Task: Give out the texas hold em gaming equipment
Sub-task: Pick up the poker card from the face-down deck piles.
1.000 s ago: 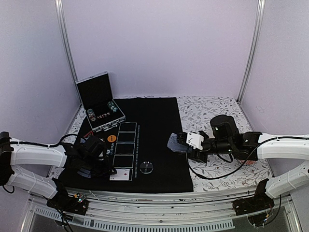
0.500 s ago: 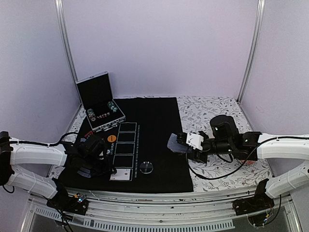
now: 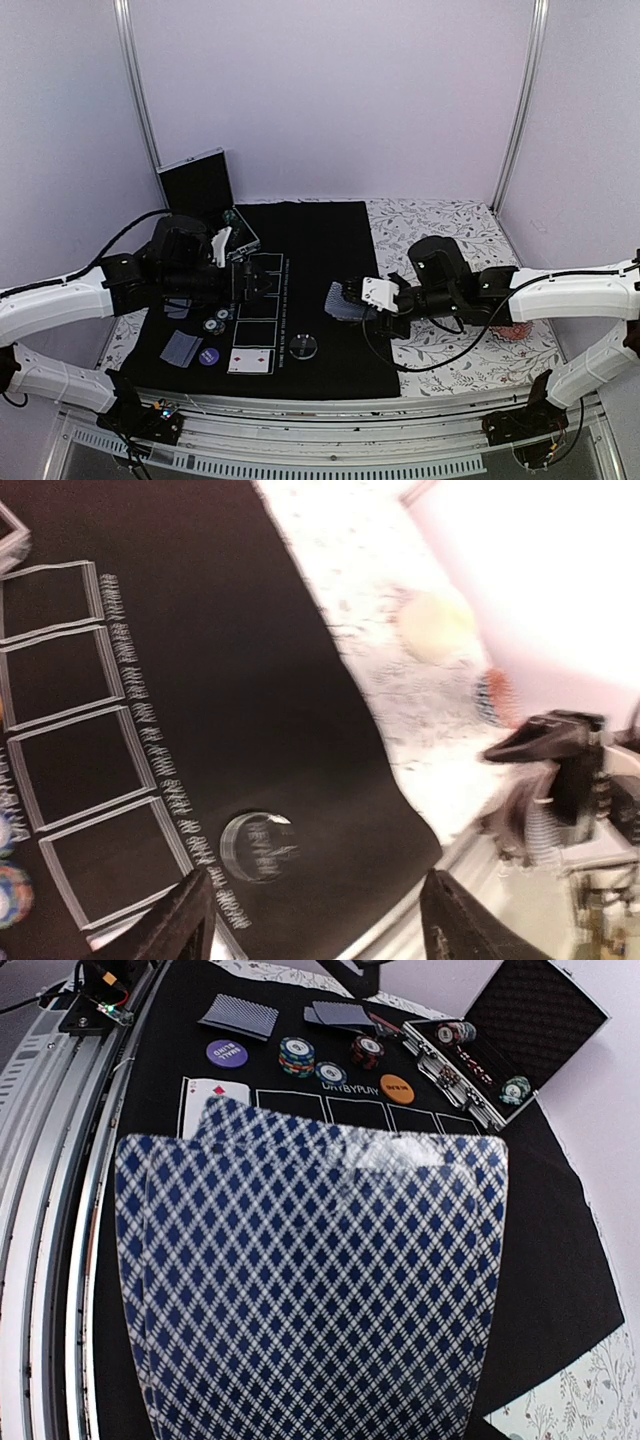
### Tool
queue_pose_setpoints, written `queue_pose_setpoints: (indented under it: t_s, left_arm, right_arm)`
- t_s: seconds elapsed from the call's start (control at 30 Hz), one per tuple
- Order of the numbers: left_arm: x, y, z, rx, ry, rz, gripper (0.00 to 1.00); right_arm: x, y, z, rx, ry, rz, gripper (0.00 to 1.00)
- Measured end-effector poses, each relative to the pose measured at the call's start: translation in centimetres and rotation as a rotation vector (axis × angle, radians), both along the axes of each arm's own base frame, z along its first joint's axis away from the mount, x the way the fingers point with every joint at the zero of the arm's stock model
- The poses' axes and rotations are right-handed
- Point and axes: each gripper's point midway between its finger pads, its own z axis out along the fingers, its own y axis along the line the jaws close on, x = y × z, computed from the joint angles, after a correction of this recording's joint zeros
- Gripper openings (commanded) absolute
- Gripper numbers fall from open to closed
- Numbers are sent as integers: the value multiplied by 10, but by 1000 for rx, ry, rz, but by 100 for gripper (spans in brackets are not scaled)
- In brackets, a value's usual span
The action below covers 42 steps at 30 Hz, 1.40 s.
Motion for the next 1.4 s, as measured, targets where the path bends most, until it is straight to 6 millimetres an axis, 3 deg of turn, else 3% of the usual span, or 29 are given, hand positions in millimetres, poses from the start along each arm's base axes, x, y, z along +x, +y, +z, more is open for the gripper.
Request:
queue_pose_setpoints:
  t_s: [0.1, 0.37, 0.47, 0.6, 0.77, 1.2, 1.4]
  left_arm:
    - [-12, -23, 11, -52, -37, -119, 98]
    - [-22, -55, 13, -87, -64, -263, 97]
    - [-25, -63, 11, -86, -66, -301, 94]
    - [-27, -68, 8, -77, -71, -326, 79]
    - [-15, -72, -2, -28, -70, -296, 68]
    - [-19, -84, 0, -31, -68, -338, 69]
    - [-27, -89, -7, -12, -52, -367, 62]
  right_arm:
    - [-7, 16, -3, -2, 6, 39, 51]
    - [-14, 43, -9, -2, 23, 97, 51]
    - [-14, 48, -7, 5, 24, 109, 51]
    - [-14, 52, -7, 10, 22, 116, 51]
    - [-12, 55, -8, 5, 19, 120, 51]
    - [-12, 56, -10, -1, 14, 123, 51]
    - [-12, 56, -10, -2, 11, 125, 51]
